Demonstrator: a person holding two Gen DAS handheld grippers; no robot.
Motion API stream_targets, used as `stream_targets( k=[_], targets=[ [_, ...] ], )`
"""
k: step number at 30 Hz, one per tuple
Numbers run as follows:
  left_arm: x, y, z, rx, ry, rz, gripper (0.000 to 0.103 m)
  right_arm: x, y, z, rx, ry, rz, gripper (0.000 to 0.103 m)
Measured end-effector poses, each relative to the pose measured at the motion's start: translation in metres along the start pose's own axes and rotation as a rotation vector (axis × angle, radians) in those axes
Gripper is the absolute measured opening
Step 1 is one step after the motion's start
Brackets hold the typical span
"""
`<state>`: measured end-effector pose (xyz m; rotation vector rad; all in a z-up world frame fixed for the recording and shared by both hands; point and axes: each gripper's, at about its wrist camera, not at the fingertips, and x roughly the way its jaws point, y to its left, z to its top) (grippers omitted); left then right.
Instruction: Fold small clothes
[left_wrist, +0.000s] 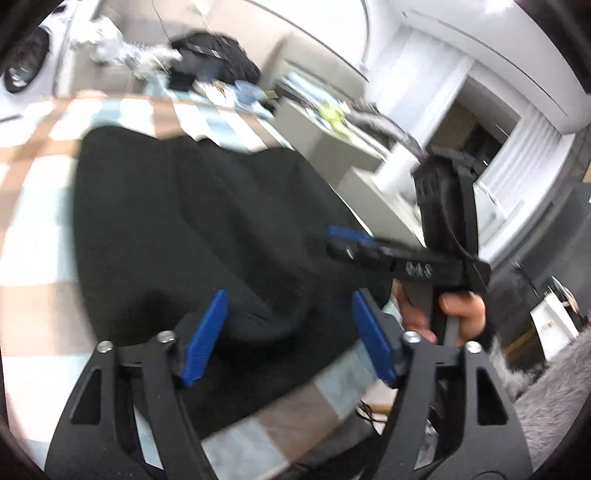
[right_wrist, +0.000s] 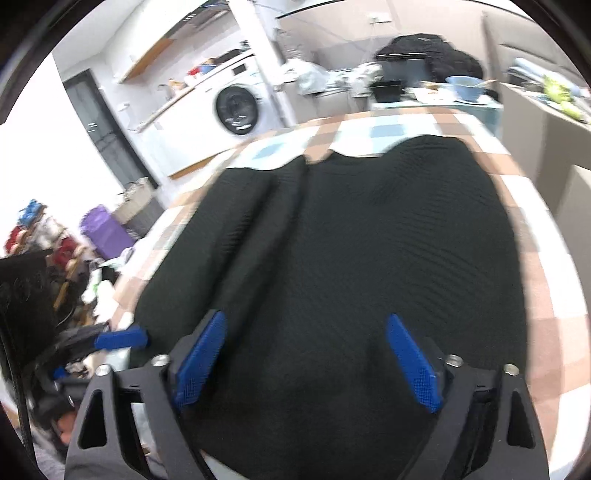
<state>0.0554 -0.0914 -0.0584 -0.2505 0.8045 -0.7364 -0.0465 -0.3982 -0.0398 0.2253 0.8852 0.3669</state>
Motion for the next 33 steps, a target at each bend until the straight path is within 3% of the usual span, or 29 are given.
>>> stream_targets(
  k=[3, 7, 10, 12, 14, 16, 20, 23, 26, 29, 30, 33],
  targets=[
    [-0.021, 0.028, 0.006, -0.052, -0.072, 0.128, 0.077, 0.010, 0.012, 0.006, -0.003, 0.032, 0.104, 0.077],
    [-0.029, 0.071, 0.010, -0.140, -0.068, 0.288, 0.077, 0.031, 0.020, 0.012, 0.038, 0.098, 0.194, 0.062],
    [-0.033, 0.088, 0.008, -0.156, -0.067, 0.304, 0.077, 0.049, 0.019, 0.015, 0.098, 0.139, 0.208, 0.050],
    [-0.033, 0.097, 0.005, -0.171, -0.055, 0.304, 0.077, 0.060, 0.016, 0.014, 0.136, 0.162, 0.201, 0.035],
    [-0.029, 0.097, 0.003, -0.176, -0.041, 0.313, 0.077, 0.067, 0.017, 0.013, 0.151, 0.178, 0.215, 0.013],
    [-0.030, 0.101, -0.002, -0.172, -0.034, 0.317, 0.077, 0.063, 0.024, 0.014, 0.129, 0.160, 0.205, 0.006],
    [-0.023, 0.096, -0.001, -0.182, -0.036, 0.279, 0.077, 0.011, 0.047, 0.024, 0.074, -0.006, 0.291, 0.005],
    [-0.021, 0.090, 0.000, -0.177, -0.026, 0.251, 0.077, -0.012, 0.046, 0.020, 0.106, -0.012, 0.298, 0.005],
    [-0.012, 0.081, -0.003, -0.153, 0.008, 0.250, 0.077, -0.005, 0.034, 0.001, 0.099, 0.043, 0.146, 0.005],
    [-0.001, 0.070, -0.008, -0.117, 0.052, 0.252, 0.077, 0.023, 0.010, -0.012, 0.140, 0.165, 0.017, 0.007],
    [0.002, 0.066, -0.009, -0.099, 0.067, 0.252, 0.077, 0.027, 0.006, -0.013, 0.147, 0.180, 0.006, 0.007],
    [0.008, 0.055, -0.015, -0.038, 0.107, 0.244, 0.077, 0.015, 0.002, -0.002, 0.149, 0.116, 0.010, 0.024]
  ],
)
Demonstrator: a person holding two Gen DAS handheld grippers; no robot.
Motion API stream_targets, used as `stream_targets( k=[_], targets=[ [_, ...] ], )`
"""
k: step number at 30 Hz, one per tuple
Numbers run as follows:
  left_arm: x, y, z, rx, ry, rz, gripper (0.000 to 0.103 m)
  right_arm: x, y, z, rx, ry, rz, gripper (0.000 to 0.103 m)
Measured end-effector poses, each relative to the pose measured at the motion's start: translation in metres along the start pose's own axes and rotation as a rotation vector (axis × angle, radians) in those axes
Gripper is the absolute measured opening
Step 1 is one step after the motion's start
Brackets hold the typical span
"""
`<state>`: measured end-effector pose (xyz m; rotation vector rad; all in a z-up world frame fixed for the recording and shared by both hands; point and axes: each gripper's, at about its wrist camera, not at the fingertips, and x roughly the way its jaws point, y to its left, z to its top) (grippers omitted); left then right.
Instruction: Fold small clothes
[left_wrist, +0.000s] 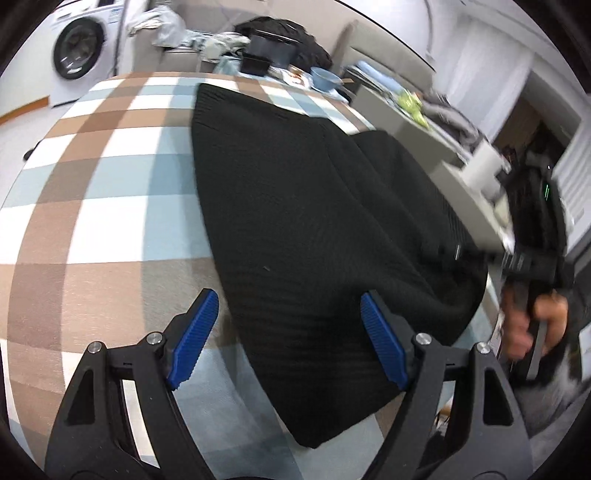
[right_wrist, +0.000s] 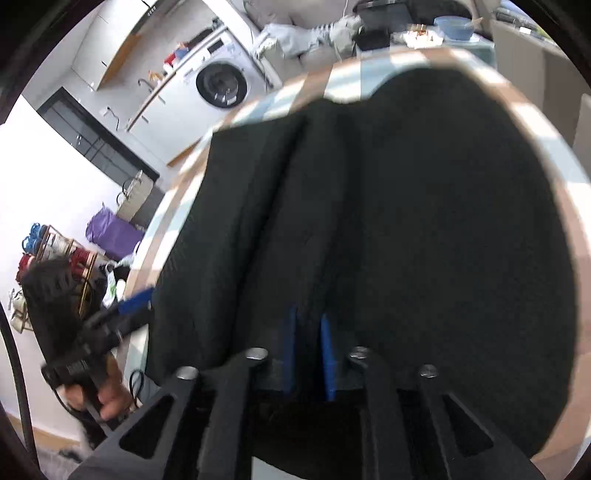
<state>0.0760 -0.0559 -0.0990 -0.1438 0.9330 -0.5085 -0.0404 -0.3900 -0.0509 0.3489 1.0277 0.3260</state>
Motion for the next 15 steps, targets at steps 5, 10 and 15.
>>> stream_targets(
  k=[5, 10, 15],
  targets=[
    [0.001, -0.004, -0.005, 0.013, 0.016, -0.028, 0.077, -0.014, 0.018, 0.022, -0.061, -0.093, 0.078, 0.041],
    [0.002, 0.006, -0.003, -0.033, 0.030, -0.026, 0.077, 0.038, 0.034, 0.060, -0.040, 0.016, 0.111, 0.042],
    [-0.003, 0.011, -0.001, -0.045, 0.017, -0.012, 0.077, 0.087, 0.037, 0.089, 0.032, 0.130, 0.118, 0.026]
  ],
)
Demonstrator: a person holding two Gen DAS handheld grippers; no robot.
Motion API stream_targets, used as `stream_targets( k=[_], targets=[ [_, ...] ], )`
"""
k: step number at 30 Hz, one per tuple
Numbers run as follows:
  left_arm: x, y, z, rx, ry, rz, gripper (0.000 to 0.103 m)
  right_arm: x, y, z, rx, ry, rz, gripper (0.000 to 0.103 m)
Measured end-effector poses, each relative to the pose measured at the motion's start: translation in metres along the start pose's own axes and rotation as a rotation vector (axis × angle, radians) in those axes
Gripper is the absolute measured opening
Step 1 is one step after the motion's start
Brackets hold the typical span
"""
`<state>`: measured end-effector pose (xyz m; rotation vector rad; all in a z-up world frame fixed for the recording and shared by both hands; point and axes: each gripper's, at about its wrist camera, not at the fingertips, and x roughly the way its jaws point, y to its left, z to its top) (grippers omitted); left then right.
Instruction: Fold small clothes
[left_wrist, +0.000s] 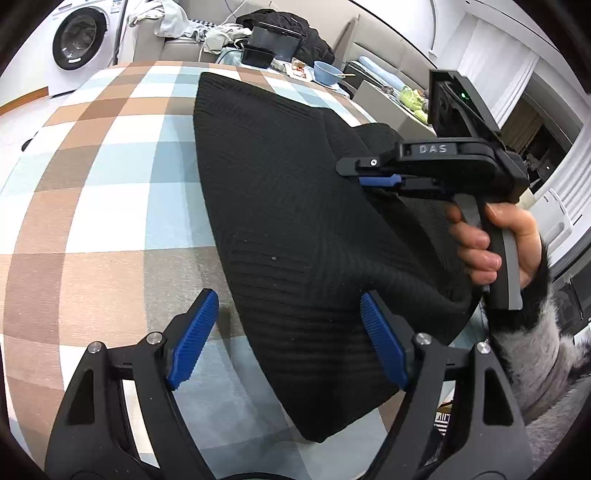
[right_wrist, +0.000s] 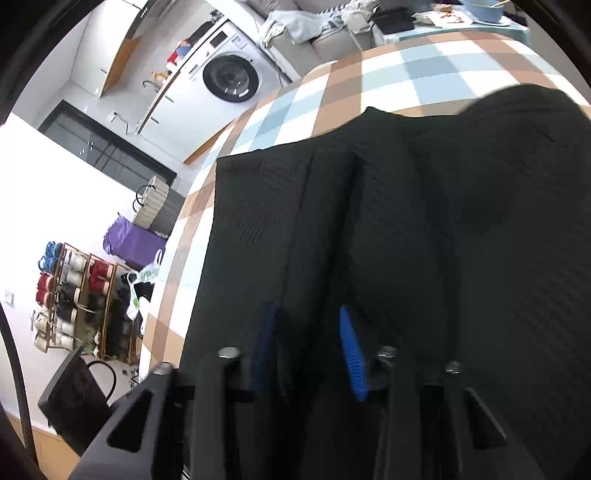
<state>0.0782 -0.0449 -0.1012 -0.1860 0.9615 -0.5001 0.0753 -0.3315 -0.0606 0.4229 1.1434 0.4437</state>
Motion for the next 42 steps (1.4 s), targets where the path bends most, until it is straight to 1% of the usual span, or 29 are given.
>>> stream_targets(
  k=[1, 2, 4, 5, 6, 7, 8, 9, 10, 12, 13, 14, 15, 17, 20, 23, 24, 26, 28, 30, 32, 34, 38, 40, 42],
  targets=[
    [-0.002, 0.001, 0.000, -0.005, -0.004, -0.004, 0.077, 0.000, 0.009, 0.003, -0.036, -0.002, 0.001, 0.011],
    [-0.003, 0.002, 0.001, -0.007, -0.007, -0.008, 0.077, -0.005, 0.015, 0.003, -0.069, -0.024, 0.016, 0.006],
    [-0.006, 0.004, 0.001, -0.015, -0.012, -0.021, 0.077, -0.035, 0.039, 0.005, -0.178, -0.159, 0.068, 0.005],
    [-0.006, 0.006, 0.001, -0.021, -0.012, -0.024, 0.077, -0.046, 0.045, 0.004, -0.213, -0.213, 0.064, 0.005],
    [-0.006, 0.007, 0.001, -0.025, -0.009, -0.026, 0.077, -0.054, 0.050, 0.005, -0.229, -0.239, 0.054, 0.005],
    [-0.005, 0.008, 0.001, -0.026, -0.002, -0.029, 0.077, -0.057, 0.052, 0.007, -0.234, -0.248, 0.051, 0.005],
    [-0.003, 0.009, 0.000, -0.024, 0.007, -0.027, 0.077, -0.056, 0.052, 0.009, -0.229, -0.241, 0.035, 0.005],
    [-0.002, 0.008, -0.001, -0.022, 0.014, -0.023, 0.077, -0.048, 0.050, 0.013, -0.219, -0.229, -0.001, 0.005],
    [-0.001, 0.008, -0.002, -0.018, 0.020, -0.021, 0.077, -0.036, 0.042, 0.016, -0.193, -0.202, -0.062, 0.005],
    [0.000, 0.006, -0.004, -0.005, 0.037, -0.009, 0.077, -0.020, 0.024, 0.020, -0.119, -0.146, -0.116, 0.006],
    [-0.001, 0.005, -0.005, 0.005, 0.038, -0.004, 0.077, -0.008, 0.019, 0.020, -0.088, -0.113, -0.135, 0.007],
    [-0.002, 0.004, -0.005, 0.015, 0.039, 0.000, 0.077, -0.007, 0.011, 0.017, -0.074, -0.093, -0.133, 0.009],
    [-0.002, 0.004, -0.006, 0.019, 0.044, -0.004, 0.077, -0.009, -0.003, 0.009, -0.064, -0.079, -0.113, 0.011],
    [-0.004, 0.004, -0.007, 0.024, 0.054, -0.018, 0.077, -0.011, -0.007, -0.002, -0.053, -0.047, -0.051, 0.025],
    [-0.007, 0.006, -0.006, 0.026, 0.054, -0.020, 0.077, -0.014, -0.008, -0.031, -0.062, -0.002, 0.038, 0.028],
    [-0.006, 0.008, -0.006, 0.002, 0.049, -0.028, 0.077, -0.027, -0.012, -0.061, -0.052, 0.032, 0.139, 0.032],
    [-0.004, 0.008, -0.005, -0.005, 0.047, -0.029, 0.077, -0.031, -0.012, -0.072, -0.051, 0.036, 0.161, 0.033],
    [-0.004, 0.013, -0.003, -0.022, 0.038, -0.026, 0.077, -0.037, -0.012, -0.090, -0.088, 0.041, 0.160, 0.035],
    [-0.005, 0.017, -0.003, -0.040, 0.029, -0.026, 0.077, -0.041, -0.005, -0.106, -0.144, 0.010, 0.159, 0.035],
    [-0.006, 0.020, -0.002, -0.057, 0.029, -0.022, 0.077, -0.044, 0.000, -0.111, -0.179, -0.016, 0.136, 0.033],
    [-0.009, 0.022, -0.001, -0.066, 0.018, -0.011, 0.077, -0.045, 0.005, -0.115, -0.216, -0.048, 0.126, 0.012],
    [-0.014, 0.021, -0.001, -0.067, 0.002, -0.007, 0.077, -0.051, 0.012, -0.119, -0.239, -0.069, 0.126, 0.010],
    [-0.021, 0.021, -0.001, -0.064, -0.014, -0.008, 0.077, -0.076, 0.014, -0.128, -0.239, -0.125, 0.181, 0.008],
    [-0.021, 0.020, -0.002, -0.062, -0.010, -0.017, 0.077, -0.079, 0.012, -0.140, -0.218, -0.119, 0.211, 0.008],
    [-0.020, 0.016, -0.004, -0.047, 0.002, -0.030, 0.077, -0.075, 0.008, -0.147, -0.207, -0.092, 0.179, 0.008]
  ],
)
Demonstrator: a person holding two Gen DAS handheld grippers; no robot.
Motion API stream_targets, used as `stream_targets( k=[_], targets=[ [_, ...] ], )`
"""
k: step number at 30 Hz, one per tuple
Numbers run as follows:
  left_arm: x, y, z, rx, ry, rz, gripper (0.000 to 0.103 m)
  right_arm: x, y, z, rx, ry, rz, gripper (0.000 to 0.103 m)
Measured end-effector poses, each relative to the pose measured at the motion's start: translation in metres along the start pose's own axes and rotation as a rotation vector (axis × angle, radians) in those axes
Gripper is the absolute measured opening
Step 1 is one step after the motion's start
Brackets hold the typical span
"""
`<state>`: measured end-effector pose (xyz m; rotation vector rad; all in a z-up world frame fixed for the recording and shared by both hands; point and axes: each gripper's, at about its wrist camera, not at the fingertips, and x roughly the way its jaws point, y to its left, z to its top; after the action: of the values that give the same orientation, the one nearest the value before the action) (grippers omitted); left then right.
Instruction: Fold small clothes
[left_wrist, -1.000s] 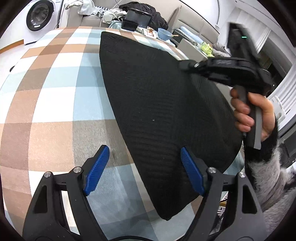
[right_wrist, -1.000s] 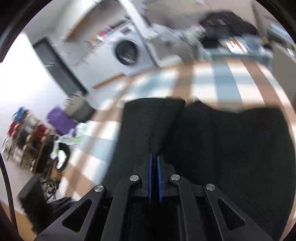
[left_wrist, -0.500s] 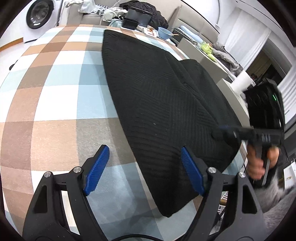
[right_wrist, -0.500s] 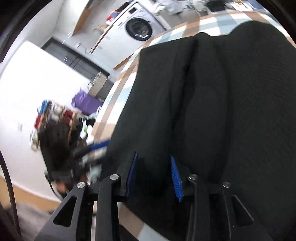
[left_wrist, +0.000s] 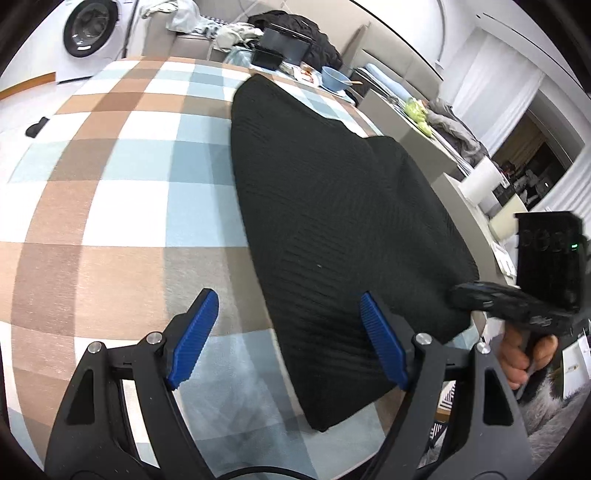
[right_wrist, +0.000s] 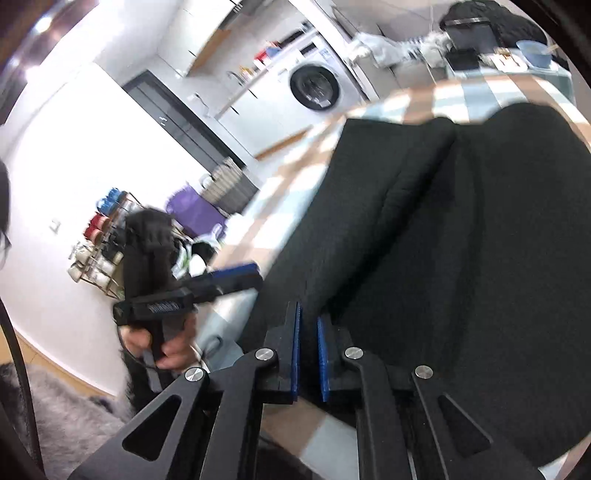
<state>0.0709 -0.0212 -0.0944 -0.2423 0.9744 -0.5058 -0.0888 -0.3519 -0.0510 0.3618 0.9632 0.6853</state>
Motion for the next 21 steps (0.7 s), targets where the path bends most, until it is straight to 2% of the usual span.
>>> stream_targets(
  k=[3, 6, 8, 9, 12, 16, 18, 21],
  targets=[
    [0.004, -0.009, -0.002, 0.033, 0.012, -0.012, 0.077, 0.015, -0.020, -0.012, 0.055, 0.072, -0.121, 0.009],
    [0.007, -0.019, -0.006, 0.071, 0.025, -0.015, 0.077, 0.012, -0.029, -0.008, 0.086, 0.060, -0.090, 0.018],
    [0.008, -0.025, -0.009, 0.096, 0.034, -0.017, 0.077, 0.010, -0.031, -0.002, 0.082, 0.044, -0.081, 0.036],
    [0.009, -0.028, -0.011, 0.111, 0.040, -0.013, 0.077, 0.011, -0.033, 0.001, 0.092, 0.036, -0.074, 0.039],
    [0.011, -0.034, -0.013, 0.132, 0.043, -0.003, 0.077, 0.018, -0.045, 0.017, 0.121, 0.022, -0.067, 0.040],
    [0.013, -0.035, -0.013, 0.118, 0.051, -0.003, 0.077, 0.028, -0.071, 0.045, 0.241, -0.049, -0.126, 0.040],
    [0.011, -0.034, -0.013, 0.109, 0.048, 0.003, 0.077, 0.033, -0.073, 0.063, 0.220, -0.072, -0.173, 0.040],
    [0.009, -0.032, -0.011, 0.104, 0.036, 0.004, 0.077, 0.043, -0.071, 0.076, 0.203, -0.084, -0.253, 0.032]
  ],
)
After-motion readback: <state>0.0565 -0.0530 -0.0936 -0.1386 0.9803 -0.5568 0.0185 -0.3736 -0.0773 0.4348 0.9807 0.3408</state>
